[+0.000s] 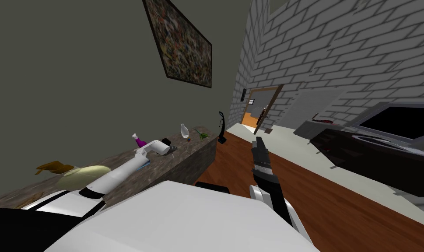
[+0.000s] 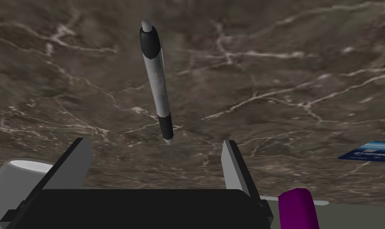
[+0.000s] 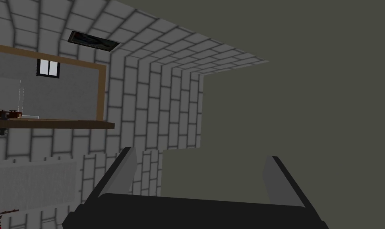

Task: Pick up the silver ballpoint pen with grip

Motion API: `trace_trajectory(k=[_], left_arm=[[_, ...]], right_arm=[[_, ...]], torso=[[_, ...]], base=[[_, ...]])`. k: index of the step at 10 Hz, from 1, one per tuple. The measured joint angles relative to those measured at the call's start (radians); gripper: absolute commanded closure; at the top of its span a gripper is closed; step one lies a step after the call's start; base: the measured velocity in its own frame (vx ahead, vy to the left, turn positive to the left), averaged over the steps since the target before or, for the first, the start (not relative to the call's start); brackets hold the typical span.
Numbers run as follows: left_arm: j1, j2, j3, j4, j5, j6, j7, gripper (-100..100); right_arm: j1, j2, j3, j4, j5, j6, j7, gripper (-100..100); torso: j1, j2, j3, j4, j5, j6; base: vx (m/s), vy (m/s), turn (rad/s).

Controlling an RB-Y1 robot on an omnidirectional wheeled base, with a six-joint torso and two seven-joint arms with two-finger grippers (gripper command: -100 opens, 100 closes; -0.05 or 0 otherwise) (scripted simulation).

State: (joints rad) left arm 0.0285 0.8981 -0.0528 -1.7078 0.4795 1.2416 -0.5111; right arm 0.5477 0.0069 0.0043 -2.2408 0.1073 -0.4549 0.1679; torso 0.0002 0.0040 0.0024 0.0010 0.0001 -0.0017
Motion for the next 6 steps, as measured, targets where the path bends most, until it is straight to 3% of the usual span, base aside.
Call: trace_trajectory(k=[1, 2, 3, 5, 6], left_arm=[[-0.002, -0.001, -0.001, 0.028, 0.000, -0.002, -0.001, -100], [-0.034, 0.001, 0.002, 0.053, 0.002, -0.016, -0.012, -100], [-0.059, 0.000, 0.003, 0.087, 0.004, -0.035, -0.024, -100], [-0.062, 0.005, 0.010, 0.150, 0.011, -0.052, -0.034, -100], [-0.069, 0.004, 0.009, 0.182, 0.011, -0.050, -0.035, -100]], right_arm=[[0.000, 0.000, 0.000, 0.000, 0.000, 0.000, 0.000, 0], [0.000, 0.000, 0.000, 0.000, 0.000, 0.000, 0.000, 0], [0.000, 0.000, 0.000, 0.000, 0.000, 0.000, 0.000, 0], [0.000, 0.000, 0.000, 0.000, 0.000, 0.000, 0.000, 0], [0.000, 0.000, 0.000, 0.000, 0.000, 0.000, 0.000, 0]], torso=[[0.000, -0.003, -0.002, -0.001, 0.000, 0.000], [-0.001, 0.002, 0.001, 0.000, 0.000, 0.002], [-0.001, 0.004, 0.002, 0.001, 0.000, 0.001], [0.001, -0.001, -0.001, 0.000, 0.000, 0.000], [0.000, -0.003, -0.002, -0.001, 0.000, 0.000]], base=[[-0.127, -0.005, -0.318], [-0.142, 0.002, -0.317], [-0.061, 0.006, -0.047], [-0.002, 0.001, 0.030], [-0.103, -0.010, -0.327]])
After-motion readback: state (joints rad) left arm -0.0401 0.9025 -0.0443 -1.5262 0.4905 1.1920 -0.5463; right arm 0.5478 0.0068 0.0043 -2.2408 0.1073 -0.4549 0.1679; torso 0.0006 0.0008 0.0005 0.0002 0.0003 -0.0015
